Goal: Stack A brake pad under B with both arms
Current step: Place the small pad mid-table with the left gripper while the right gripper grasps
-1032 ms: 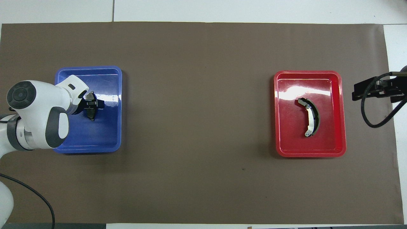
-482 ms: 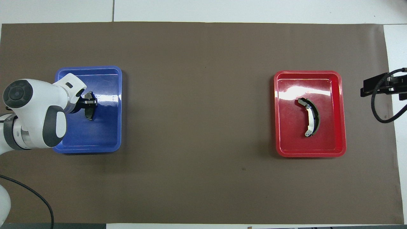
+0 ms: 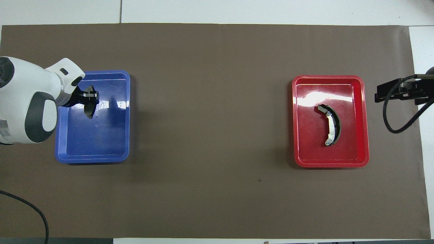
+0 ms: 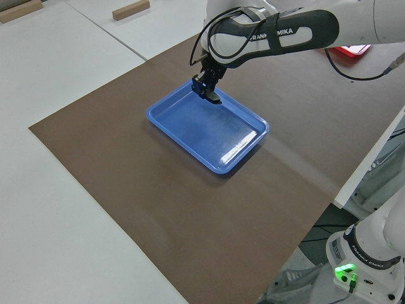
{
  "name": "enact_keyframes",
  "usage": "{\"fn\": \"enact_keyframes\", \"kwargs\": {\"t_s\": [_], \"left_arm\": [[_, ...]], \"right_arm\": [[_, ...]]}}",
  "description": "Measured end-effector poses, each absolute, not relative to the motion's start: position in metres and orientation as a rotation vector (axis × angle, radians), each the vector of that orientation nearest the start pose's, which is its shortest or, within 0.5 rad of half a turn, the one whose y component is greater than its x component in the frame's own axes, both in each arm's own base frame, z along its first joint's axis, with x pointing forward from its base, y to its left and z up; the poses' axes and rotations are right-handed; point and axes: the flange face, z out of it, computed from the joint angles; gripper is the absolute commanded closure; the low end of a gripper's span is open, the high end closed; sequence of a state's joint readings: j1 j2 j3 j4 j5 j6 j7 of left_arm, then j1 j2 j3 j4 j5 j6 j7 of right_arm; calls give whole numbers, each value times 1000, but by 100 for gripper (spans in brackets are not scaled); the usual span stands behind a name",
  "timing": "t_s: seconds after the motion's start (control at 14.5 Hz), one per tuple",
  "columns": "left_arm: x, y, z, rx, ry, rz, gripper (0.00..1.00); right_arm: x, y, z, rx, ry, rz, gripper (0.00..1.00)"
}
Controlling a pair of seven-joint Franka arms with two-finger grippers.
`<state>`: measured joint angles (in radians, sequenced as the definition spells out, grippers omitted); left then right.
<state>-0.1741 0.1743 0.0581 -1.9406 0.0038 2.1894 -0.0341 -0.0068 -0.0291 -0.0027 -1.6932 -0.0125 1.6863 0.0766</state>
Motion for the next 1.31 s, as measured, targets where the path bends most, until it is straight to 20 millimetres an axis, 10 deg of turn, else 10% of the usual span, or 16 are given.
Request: {"fn": "enact_keyframes", "kwargs": {"t_s": [0.41,0.69,1.17,1.31], "left_arm": [[561,-243,401,-3146,270,-153,100],[539,-310,368,-3165,197,-160,100],[501,-388,321,-3191,167,-165,99],[497,-394,312,-3191,181,-161,95]], "right_arm": [[557,18,432,-3149,30,-75,1],[551,1,339,-3141,-48,-91,1],[549,-12,299,-3130,-77,-31,10],[549,-12,298,-3130,-80,-25,34]]}}
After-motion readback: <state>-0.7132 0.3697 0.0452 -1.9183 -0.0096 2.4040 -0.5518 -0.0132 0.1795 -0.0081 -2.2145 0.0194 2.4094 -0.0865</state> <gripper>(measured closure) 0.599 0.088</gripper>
